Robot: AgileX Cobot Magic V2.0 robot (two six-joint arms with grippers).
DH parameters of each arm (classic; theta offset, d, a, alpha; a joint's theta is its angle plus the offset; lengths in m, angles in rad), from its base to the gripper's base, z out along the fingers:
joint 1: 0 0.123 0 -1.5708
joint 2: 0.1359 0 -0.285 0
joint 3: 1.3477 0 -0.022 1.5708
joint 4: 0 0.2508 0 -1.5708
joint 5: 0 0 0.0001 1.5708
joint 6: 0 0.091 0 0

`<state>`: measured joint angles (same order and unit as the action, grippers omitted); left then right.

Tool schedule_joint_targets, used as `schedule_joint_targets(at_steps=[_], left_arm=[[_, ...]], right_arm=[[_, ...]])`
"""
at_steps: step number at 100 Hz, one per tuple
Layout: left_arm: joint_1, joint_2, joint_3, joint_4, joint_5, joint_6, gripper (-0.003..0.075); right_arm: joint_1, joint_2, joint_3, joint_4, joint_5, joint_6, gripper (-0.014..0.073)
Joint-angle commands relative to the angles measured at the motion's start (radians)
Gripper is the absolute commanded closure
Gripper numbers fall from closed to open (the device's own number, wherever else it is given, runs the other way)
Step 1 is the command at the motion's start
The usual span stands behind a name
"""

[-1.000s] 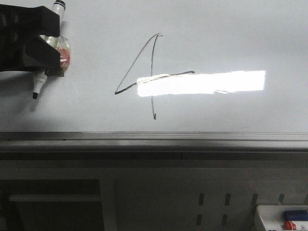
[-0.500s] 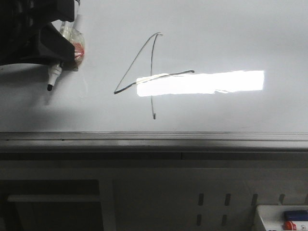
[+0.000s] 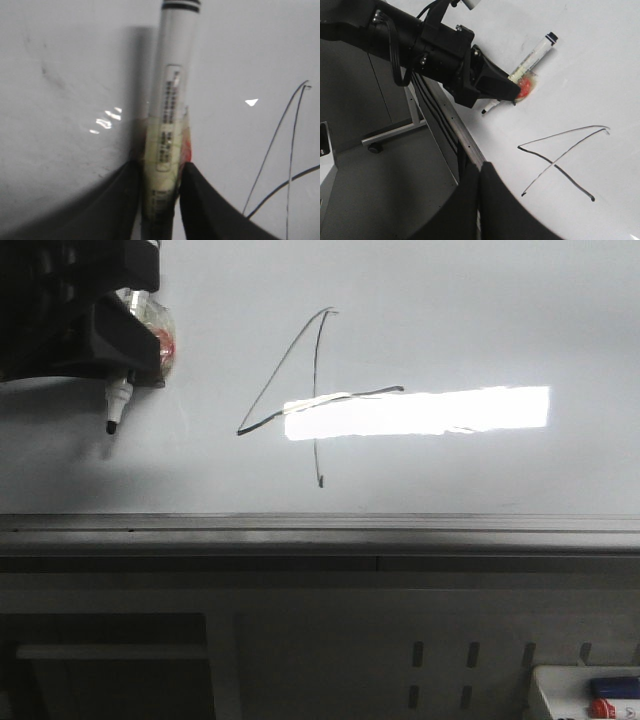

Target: Write number 4 on whiteboard

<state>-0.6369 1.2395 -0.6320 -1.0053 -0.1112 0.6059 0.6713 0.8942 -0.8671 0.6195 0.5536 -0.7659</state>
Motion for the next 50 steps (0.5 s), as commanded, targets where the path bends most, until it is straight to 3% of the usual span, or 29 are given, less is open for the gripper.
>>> schedule_joint_targets(at_steps=[1,9,35,50], left_arm=[[0.004,0.001,-0.022,-0.026,-0.060,-0.010,0.0353],[0.004,0.001,-0.022,-0.036,-0.076,-0.010,0.0289],[0.004,-0.020,-0.025,-0.038,-0.086,-0.010,0.0287],[0.004,-0.119,-0.026,-0.038,-0.046,-0.010,0.0288]], right_arm=[[-0.006,-0.014,-0.027,0.031,-0.048,0.000,0.0650],[-0.006,-0.014,-0.027,0.031,-0.048,0.000,0.0650],[-0.006,-0.014,-0.027,0.031,-0.057,0.000,0.0650],[-0.006,-0.080,-0.027,0.038,-0.142,0.000,0.0648]])
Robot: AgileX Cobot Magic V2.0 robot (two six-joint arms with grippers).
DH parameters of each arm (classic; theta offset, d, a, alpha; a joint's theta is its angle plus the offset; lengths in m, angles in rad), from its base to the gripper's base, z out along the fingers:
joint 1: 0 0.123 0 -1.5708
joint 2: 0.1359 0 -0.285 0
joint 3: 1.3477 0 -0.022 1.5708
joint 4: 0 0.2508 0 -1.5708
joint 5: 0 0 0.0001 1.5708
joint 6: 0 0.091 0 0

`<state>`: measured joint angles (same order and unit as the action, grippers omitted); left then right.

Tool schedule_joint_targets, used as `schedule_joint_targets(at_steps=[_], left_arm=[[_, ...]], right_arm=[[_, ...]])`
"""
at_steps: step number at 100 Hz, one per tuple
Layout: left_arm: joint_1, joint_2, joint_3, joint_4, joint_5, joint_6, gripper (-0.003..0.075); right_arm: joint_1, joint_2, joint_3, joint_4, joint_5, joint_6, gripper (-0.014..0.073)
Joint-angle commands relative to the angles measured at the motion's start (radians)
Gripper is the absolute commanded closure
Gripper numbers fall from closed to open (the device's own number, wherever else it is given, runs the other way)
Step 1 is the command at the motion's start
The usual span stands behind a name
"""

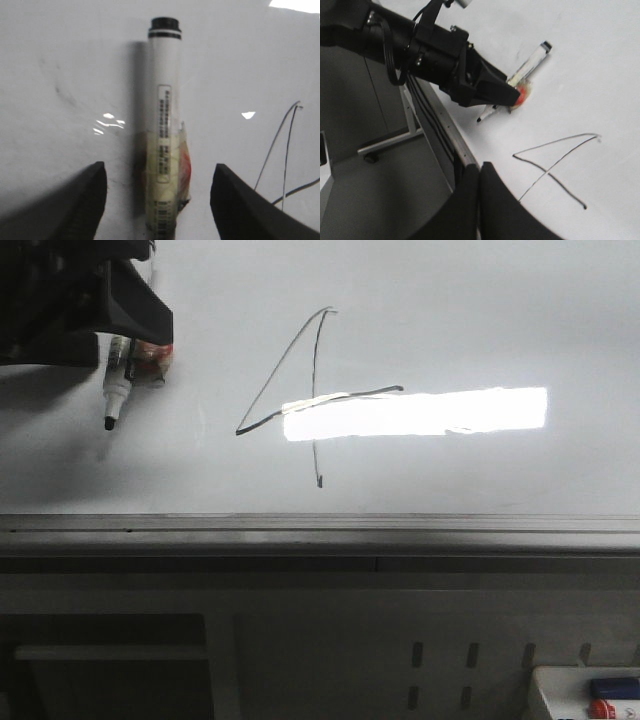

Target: Write number 4 on whiteboard

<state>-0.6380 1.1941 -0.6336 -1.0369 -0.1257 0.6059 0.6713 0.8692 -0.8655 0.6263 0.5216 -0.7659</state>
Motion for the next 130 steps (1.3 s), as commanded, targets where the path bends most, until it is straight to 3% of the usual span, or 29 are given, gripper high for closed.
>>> schedule_joint_targets(at_steps=[1,17,35,45,62,82,130], left_arm=[[0.005,-0.087,-0.024,-0.007,-0.026,-0.008,0.0288],[0.005,-0.249,-0.024,0.058,0.043,0.078,0.0290],[0.015,-0.454,0.030,0.141,0.153,0.176,0.0323],[0.019,-0.571,0.109,0.151,0.192,0.176,0.0435],[0.019,-0.740,0.265,0.151,0.199,0.176,0.0739],[0.019,-0.820,0.355,0.131,0.195,0.176,0.0741],[0.019,-0.820,0.362,0.114,0.246,0.176,0.0741]], right_arm=[[-0.006,-0.060,-0.026,0.031,-0.114,0.000,0.0648],[-0.007,-0.183,0.048,0.003,-0.240,0.000,0.0648],[-0.008,-0.362,0.315,-0.012,-0.495,0.000,0.0648],[-0.008,-0.474,0.481,-0.012,-0.637,0.000,0.0648],[-0.008,-0.638,0.675,-0.012,-0.818,0.000,0.0648],[-0.008,-0.759,0.728,-0.010,-0.897,0.000,0.0648],[-0.008,-0.768,0.728,-0.010,-0.937,0.000,0.0648]])
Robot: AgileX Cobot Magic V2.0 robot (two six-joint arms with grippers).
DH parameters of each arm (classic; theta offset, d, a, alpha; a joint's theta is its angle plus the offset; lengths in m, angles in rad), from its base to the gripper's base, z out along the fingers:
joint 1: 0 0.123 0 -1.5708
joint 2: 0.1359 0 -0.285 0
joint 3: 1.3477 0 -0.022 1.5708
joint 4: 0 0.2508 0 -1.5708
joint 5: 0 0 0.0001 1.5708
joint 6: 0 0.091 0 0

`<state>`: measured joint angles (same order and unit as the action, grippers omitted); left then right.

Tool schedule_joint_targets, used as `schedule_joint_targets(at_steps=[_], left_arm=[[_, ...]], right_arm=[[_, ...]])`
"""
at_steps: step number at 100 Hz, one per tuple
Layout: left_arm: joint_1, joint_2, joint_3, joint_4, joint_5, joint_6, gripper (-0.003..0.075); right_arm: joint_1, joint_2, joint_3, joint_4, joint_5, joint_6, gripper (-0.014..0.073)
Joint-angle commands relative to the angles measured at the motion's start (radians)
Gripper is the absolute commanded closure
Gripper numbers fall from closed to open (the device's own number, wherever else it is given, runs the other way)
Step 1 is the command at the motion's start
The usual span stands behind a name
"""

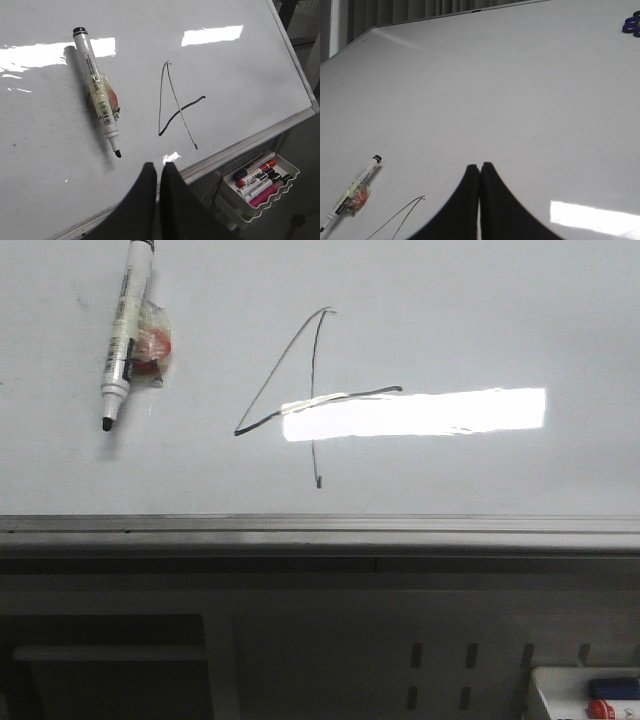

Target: Write number 4 on whiteboard

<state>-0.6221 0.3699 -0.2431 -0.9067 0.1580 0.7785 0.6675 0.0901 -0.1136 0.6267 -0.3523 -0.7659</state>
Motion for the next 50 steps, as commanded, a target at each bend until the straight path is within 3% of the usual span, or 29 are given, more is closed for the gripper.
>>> schedule_joint_targets(at_steps=[1,17,25,41,50], left_arm=[[0.003,0.004,-0.029,-0.017,-0.037,0.003,0.0741],[0.003,0.004,-0.006,-0.006,-0.058,0.006,0.0741],[0.013,-0.021,0.015,0.114,-0.173,0.009,0.0741],[0.113,-0.217,0.040,0.431,-0.107,0.004,0.0741],[0.205,-0.352,0.079,0.640,-0.097,-0.169,0.0741]], right_arm=[[-0.004,0.011,-0.024,-0.011,-0.063,0.000,0.0648],[-0.004,0.011,-0.024,-0.011,-0.063,0.000,0.0648],[-0.004,0.011,-0.024,-0.011,-0.063,0.000,0.0648],[-0.004,0.011,-0.024,-0.011,-0.063,0.000,0.0648],[-0.004,0.011,-0.024,-0.011,-0.063,0.000,0.0648]])
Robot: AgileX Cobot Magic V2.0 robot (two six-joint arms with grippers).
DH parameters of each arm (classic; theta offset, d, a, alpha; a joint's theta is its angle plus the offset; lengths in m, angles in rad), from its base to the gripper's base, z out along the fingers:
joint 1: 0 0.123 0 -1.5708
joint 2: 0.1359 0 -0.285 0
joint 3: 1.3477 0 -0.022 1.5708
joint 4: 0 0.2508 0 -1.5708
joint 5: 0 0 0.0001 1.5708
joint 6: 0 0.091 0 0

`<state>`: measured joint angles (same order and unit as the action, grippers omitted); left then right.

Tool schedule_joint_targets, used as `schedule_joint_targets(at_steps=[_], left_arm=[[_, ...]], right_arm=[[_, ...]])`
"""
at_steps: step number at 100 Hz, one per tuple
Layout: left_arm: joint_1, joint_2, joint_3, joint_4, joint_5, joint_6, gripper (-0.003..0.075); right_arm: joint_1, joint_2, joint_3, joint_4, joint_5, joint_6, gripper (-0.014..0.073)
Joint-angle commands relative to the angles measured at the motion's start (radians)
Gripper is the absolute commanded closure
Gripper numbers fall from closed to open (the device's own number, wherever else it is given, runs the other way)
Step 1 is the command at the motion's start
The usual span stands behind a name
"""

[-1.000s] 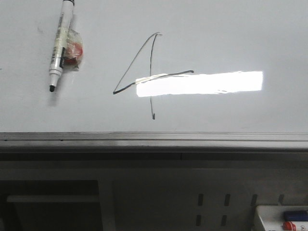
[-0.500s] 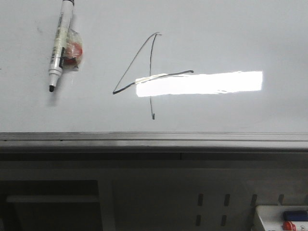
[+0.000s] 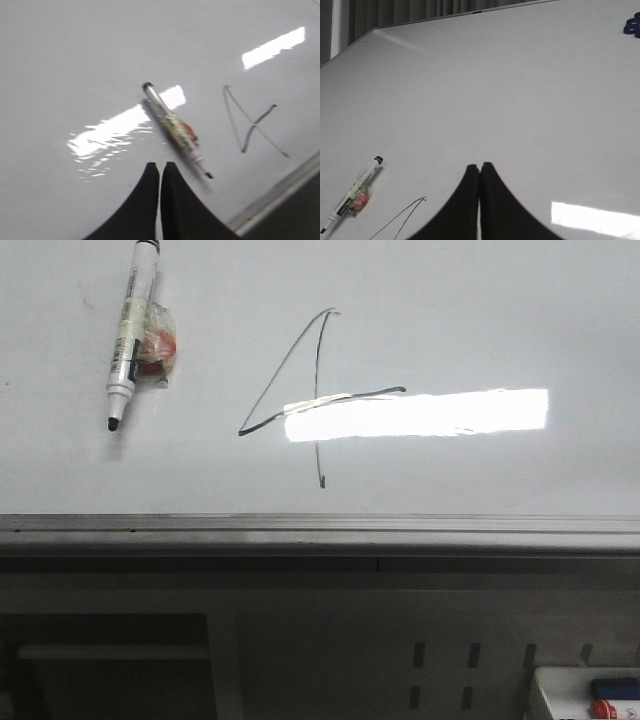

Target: Write number 4 on whiteboard

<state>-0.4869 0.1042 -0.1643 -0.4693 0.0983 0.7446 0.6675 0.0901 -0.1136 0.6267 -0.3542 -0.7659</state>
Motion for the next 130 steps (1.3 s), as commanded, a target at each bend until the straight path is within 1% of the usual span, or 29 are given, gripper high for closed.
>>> schedule_joint_targets(at_steps=[1,2,4,8,13,18,20,30,44,65,71,78,130], left_arm=[[0.085,-0.106,0.007,0.257,-0.027,-0.176,0.0741],[0.094,-0.116,0.010,0.257,-0.027,-0.196,0.0741],[0.110,-0.143,0.019,0.306,-0.013,-0.256,0.0741],[0.158,-0.134,0.030,0.366,0.003,-0.366,0.0741],[0.209,-0.115,0.041,0.401,0.048,-0.442,0.0741],[0.253,-0.115,0.048,0.402,0.110,-0.469,0.0741],[0.267,-0.117,0.055,0.400,0.124,-0.473,0.0741],[0.306,-0.127,0.089,0.360,0.114,-0.473,0.0741],[0.308,-0.131,0.136,0.320,0.120,-0.473,0.0741],[0.308,-0.131,0.204,0.318,0.121,-0.473,0.0741],[0.308,-0.131,0.202,0.316,0.167,-0.473,0.0741],[0.308,-0.132,0.202,0.289,0.187,-0.475,0.0741],[0.308,-0.133,0.202,0.287,0.186,-0.475,0.0741]], right_arm=[[-0.004,0.011,-0.024,-0.011,-0.061,0.000,0.0648],[-0.004,0.011,-0.024,-0.011,-0.061,0.000,0.0648],[-0.004,0.011,-0.024,-0.011,-0.061,0.000,0.0648],[-0.004,0.011,-0.024,-0.009,-0.061,0.000,0.0648],[-0.004,0.011,-0.024,-0.009,-0.053,0.000,0.0648],[-0.004,0.011,-0.024,-0.009,-0.053,0.000,0.0648],[-0.004,0.011,-0.024,-0.009,-0.052,0.000,0.0648],[-0.004,0.011,-0.024,-0.009,-0.053,0.000,0.0648],[-0.004,0.011,-0.024,-0.009,-0.053,0.000,0.0648],[-0.004,0.011,-0.024,-0.009,-0.053,0.000,0.0648],[-0.004,0.011,-0.024,-0.009,-0.053,0.000,0.0648],[-0.004,0.011,-0.024,-0.009,-0.053,0.000,0.0648],[-0.004,0.011,-0.024,-0.009,-0.053,0.000,0.0648]])
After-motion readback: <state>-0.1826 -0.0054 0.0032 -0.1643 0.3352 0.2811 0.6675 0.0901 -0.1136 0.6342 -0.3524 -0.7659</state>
